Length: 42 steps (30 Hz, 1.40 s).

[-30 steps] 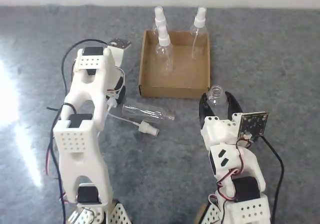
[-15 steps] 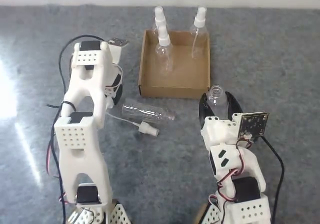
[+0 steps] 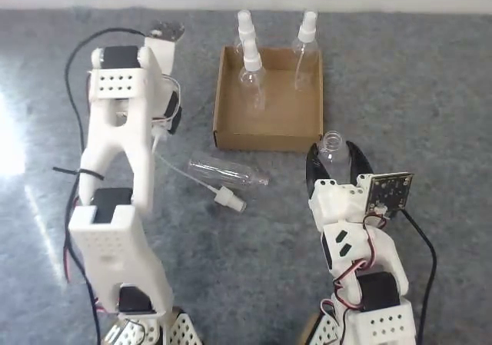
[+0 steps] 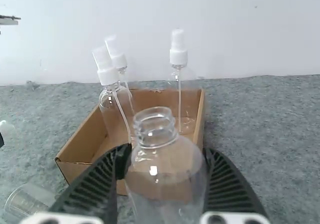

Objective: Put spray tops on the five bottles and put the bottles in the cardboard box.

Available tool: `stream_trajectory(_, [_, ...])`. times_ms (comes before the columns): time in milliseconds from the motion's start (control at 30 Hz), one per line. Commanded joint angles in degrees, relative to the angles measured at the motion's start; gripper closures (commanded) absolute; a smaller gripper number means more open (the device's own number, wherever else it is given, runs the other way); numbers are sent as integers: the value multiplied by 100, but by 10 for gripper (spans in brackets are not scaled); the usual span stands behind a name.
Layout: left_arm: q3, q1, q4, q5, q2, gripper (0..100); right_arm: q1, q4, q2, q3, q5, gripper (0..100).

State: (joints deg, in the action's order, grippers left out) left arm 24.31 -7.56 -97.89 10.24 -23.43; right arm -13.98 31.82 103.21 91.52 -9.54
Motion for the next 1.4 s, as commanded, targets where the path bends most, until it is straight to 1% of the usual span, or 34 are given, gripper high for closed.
stream_trajectory(0, [-4,-44,-123,-158,765,979,57,-101,13,-62,-26,909])
stream_trajectory(167, [-312,-44,-97,-167,1380,979,48,-145,13,0,-18,909])
stream_trajectory(333, [-699,-44,-35,-396,2031,981,40,-154,13,26,299,909])
stream_trajectory(467, [-1112,-44,229,-519,2576,981,31,-145,13,26,299,909])
stream_trajectory(800, [-2527,-35,923,-527,3982,981,22,-110,13,26,299,909])
stream_trajectory(933, [-3055,-35,1248,-527,4615,981,-224,-92,13,26,308,909])
stream_trajectory(1100, [-3635,-35,1688,-527,5310,981,-242,-92,13,26,316,909])
stream_trajectory(1200, [-3846,-35,1785,-536,5662,981,-242,-92,13,26,308,909])
stream_trajectory(1367, [-3952,-35,1785,-941,6198,981,-242,-92,13,35,308,909])
